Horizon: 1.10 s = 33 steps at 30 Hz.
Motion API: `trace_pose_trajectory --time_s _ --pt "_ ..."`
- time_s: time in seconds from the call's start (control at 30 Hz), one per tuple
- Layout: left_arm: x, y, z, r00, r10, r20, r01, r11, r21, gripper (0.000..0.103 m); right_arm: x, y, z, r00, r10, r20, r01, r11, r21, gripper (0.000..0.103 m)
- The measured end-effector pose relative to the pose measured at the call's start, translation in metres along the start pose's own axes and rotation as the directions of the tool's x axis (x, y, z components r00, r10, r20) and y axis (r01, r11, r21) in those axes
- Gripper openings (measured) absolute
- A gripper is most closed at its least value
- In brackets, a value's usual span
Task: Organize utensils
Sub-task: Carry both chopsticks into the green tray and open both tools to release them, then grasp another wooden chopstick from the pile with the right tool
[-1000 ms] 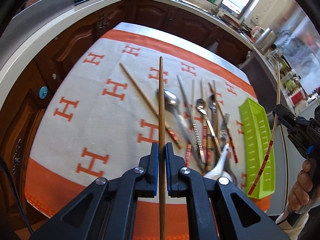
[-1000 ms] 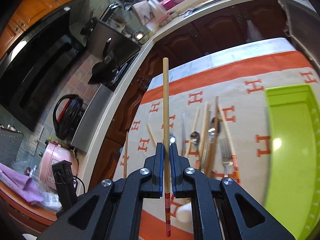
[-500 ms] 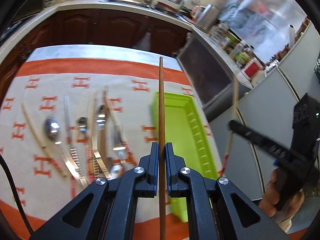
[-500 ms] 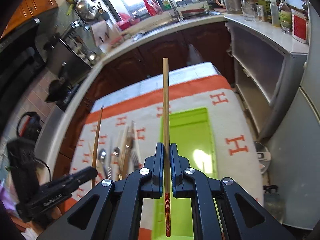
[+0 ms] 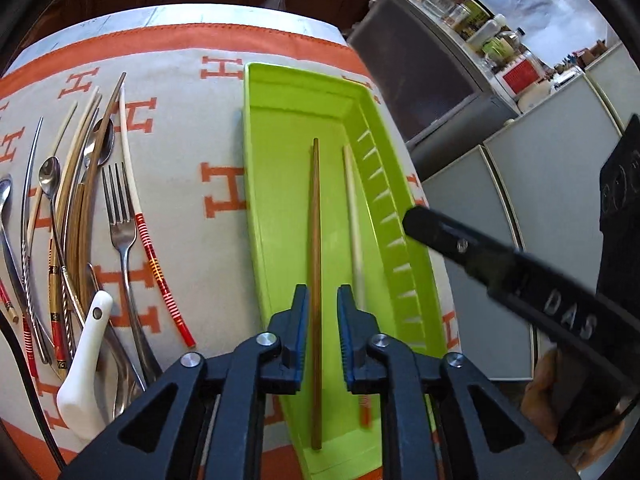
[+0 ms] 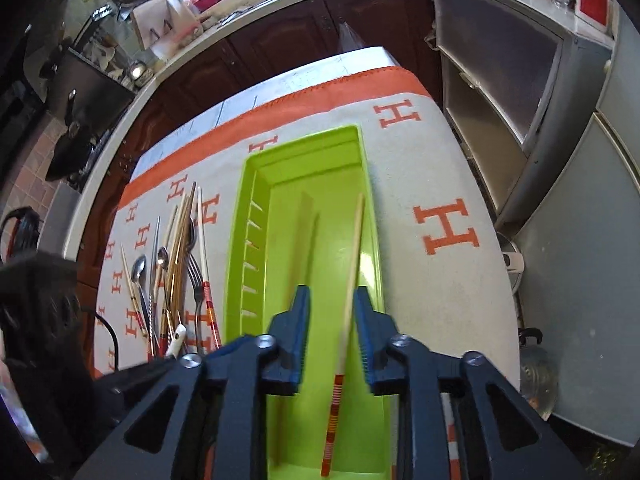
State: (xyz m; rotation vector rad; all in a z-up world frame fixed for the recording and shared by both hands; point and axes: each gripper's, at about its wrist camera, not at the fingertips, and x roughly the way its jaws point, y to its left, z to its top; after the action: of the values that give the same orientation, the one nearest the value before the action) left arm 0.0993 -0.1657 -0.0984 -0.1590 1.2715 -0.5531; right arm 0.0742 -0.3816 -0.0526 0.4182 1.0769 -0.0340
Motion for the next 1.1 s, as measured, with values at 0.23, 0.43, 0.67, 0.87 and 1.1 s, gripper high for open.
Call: trace_pose_trajectory --time_s 0.23,0.43,0.67,0.87,1.1 --pt "-0.039 -0.003 -0.015 0.996 0.058 0.063 -0.063 0.995 0.072 0.064 0.005 0.031 -0.006 1.000 -0.006 0.028 0.005 1.000 0.011 0.029" --pt "-0.072 0.015 -0.016 0.987 0.100 0.129 -0.110 0.991 0.075 0.068 0.008 0.057 -0.015 0.999 -0.023 0.034 0.023 1.000 -0.016 0.029" --pt "-0.094 0.058 -0.030 0.956 0.241 0.168 -0.249 0.968 0.030 0.070 0.003 0.083 -0.022 0.999 -0.030 0.046 0.033 0.998 -0.062 0.029" --pt "-0.111 0.094 -0.045 0.930 0.317 0.186 -0.319 0.947 -0.020 0.070 0.003 0.106 -0.029 0.999 -0.023 0.034 0.026 0.994 -0.102 0.029" --pt "-0.129 0.114 -0.057 0.891 0.393 0.226 -0.394 0.918 -0.044 0.071 0.004 0.144 -0.041 1.000 -0.019 0.024 0.023 0.983 -0.185 0.029"
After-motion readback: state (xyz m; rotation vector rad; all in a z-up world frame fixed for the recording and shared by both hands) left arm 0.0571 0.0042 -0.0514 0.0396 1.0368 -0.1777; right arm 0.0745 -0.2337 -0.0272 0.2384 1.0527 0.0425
